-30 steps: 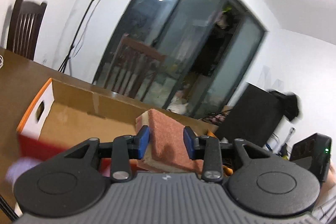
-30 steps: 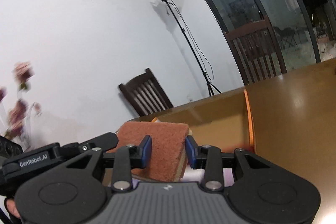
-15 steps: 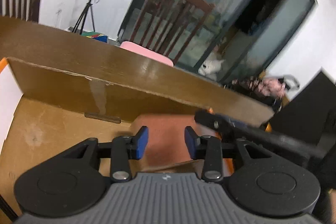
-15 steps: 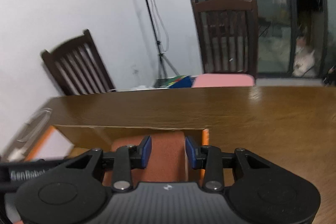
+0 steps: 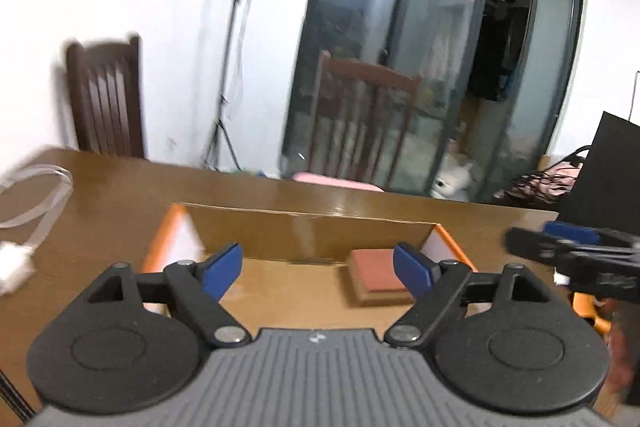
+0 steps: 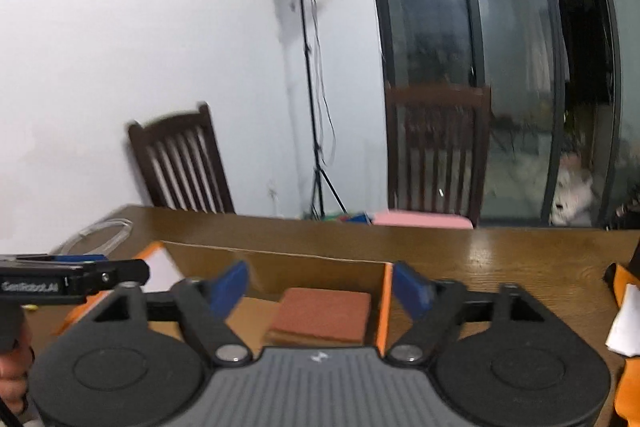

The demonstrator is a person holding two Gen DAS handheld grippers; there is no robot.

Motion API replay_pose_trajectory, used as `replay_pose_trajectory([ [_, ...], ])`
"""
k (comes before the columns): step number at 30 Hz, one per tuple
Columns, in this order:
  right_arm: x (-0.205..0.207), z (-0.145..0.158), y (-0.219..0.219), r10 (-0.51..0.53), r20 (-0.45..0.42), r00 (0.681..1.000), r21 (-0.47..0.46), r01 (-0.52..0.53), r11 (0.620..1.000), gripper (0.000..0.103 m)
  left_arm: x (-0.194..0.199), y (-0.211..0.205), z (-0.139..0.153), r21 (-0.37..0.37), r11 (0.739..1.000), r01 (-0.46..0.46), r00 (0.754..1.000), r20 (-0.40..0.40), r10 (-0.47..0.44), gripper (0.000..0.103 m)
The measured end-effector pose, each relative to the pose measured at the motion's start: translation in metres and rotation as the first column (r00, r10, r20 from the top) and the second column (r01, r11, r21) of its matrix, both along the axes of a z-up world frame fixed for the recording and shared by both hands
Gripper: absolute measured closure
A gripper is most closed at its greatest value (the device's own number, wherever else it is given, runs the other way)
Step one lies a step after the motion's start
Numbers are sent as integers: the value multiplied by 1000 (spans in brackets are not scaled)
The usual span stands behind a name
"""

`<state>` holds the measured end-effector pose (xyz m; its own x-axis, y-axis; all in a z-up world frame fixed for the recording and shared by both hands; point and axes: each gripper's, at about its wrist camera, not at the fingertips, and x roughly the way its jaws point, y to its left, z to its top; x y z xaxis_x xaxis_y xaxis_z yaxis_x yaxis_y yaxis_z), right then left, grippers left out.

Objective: Organize soft objects
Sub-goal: 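Carry the sponge block into the cardboard box and open the right gripper, then grasp the white-and-yellow plush sheep with the right gripper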

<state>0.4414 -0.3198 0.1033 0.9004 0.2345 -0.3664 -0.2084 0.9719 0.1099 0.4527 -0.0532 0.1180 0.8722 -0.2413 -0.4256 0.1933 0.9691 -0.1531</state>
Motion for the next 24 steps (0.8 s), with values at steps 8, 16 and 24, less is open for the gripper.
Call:
replay_pose_trajectory([
  [8,-130,-5,-1,88,103,991,43,-93,995,9,-139,25,3,34,982,-187,969,168,179,2],
  [16,-216,-36,-15,146,176,974,30,-153,988,0,-229,34,-21,15,948,-317,927,214,306,0],
  [24,-253,-68,-32,135,143,981,91,-149,985,0,-274,44,-42,33,926,-377,905,223,361,0],
])
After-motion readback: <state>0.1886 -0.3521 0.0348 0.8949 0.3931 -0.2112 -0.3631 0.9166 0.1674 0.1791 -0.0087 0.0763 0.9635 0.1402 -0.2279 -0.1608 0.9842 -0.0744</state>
